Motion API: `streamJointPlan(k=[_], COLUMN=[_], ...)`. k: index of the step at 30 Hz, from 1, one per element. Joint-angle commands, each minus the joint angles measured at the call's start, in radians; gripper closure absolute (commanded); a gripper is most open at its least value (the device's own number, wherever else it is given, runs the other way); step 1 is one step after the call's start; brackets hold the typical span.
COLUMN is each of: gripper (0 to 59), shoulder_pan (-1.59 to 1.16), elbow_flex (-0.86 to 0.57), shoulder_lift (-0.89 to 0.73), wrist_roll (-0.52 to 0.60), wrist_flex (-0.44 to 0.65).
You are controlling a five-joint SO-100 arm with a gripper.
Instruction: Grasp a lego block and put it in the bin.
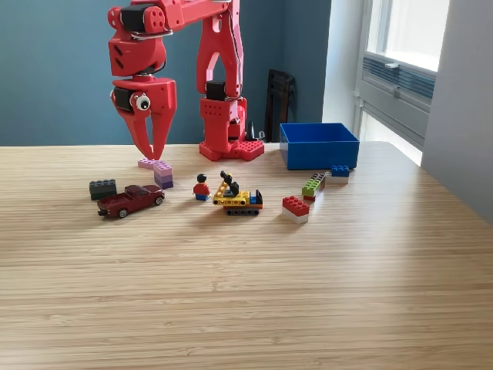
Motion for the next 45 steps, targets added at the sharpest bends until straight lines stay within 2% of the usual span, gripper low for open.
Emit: streamJointPlan(k=[1, 5, 10, 12, 14, 16, 23, 28, 37, 45], gripper=[58.5, 58.5, 58.1, 53.3, 44.0, 40.7, 38.0, 38.1, 37.6, 36.5], shoulder_pan=[0.008, -0.006, -0.021, -0.028, -0.031, -0.032, -0.026, -0.018, 0.029, 0.110], elbow_flex=[0.026, 0.038, -0.026, -0.052, -0.063, -0.061, -0.008, 0.028, 0.138, 0.135], shoulder_lift=[0.049, 0.049, 0.049, 0.051, 0.051, 0.051, 0.055, 0.061, 0.064, 0.057], wrist_roll=[0.029, 0.008, -0.012, -0.017, -0.026, -0.035, -0.072, -0.084, -0.137, -0.222], wrist_flex=[0.005, 0.058, 0.175, 0.212, 0.236, 0.238, 0.232, 0.227, 0.137, 0.101])
